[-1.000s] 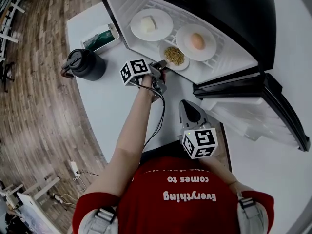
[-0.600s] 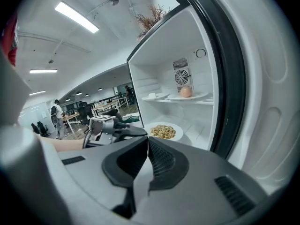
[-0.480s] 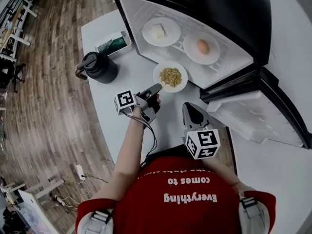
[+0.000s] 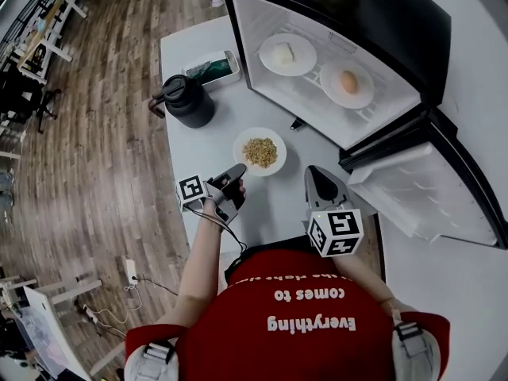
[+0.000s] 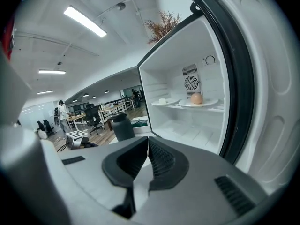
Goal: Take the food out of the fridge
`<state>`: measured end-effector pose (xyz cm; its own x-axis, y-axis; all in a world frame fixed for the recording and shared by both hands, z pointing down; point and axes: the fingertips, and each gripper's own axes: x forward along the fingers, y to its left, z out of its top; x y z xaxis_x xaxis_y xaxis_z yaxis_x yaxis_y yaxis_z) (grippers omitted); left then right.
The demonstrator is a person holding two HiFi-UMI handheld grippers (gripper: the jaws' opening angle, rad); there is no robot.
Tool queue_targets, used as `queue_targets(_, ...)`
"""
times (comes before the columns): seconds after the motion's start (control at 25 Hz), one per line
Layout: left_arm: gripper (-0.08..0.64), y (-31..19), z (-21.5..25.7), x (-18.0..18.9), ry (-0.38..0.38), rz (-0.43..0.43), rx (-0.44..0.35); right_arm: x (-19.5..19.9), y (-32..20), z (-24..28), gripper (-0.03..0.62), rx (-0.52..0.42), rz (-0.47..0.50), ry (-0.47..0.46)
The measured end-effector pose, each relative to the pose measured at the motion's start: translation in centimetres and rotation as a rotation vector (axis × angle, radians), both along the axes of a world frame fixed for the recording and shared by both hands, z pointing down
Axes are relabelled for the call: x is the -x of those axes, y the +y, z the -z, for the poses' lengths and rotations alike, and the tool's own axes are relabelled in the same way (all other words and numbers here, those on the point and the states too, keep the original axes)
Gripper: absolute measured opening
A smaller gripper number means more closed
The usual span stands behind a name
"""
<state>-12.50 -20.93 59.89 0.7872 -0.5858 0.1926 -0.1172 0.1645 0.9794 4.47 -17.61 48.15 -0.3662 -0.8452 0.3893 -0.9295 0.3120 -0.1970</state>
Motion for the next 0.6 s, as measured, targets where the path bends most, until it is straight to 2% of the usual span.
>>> queue_targets(0.12, 0.017, 1.5, -1.7, 3.2, -0.045, 0.067, 0.042, 0.6, 0.4, 0.5, 0.015, -0.012, 0.017, 0.002)
queue_targets(0.24, 0.017, 2.7, -2.5, 5.7, -0.039, 0.144, 0.068, 1.2, 1.0, 0.7, 0.015, -0.015, 0.04, 0.003)
queue_targets(0.32, 0.017, 3.6, -3.4, 7.2, -0.07, 0.179, 0.089, 1.6, 1.5, 0.8, 0.015, -0.017, 0.053, 0.003)
queue_targets(0.4, 0.017, 4.5, -4.4, 8.4, -0.1, 0.206, 0.106, 1.9, 2.0, 0.9, 0.015, -0.015, 0.064, 0.001)
queue_targets(0.6, 0.017, 6.4, -6.1, 10.4, -0.101, 0.284, 0.164, 2.3, 3.3, 1.1, 0.015, -0.016, 0.075, 0.0)
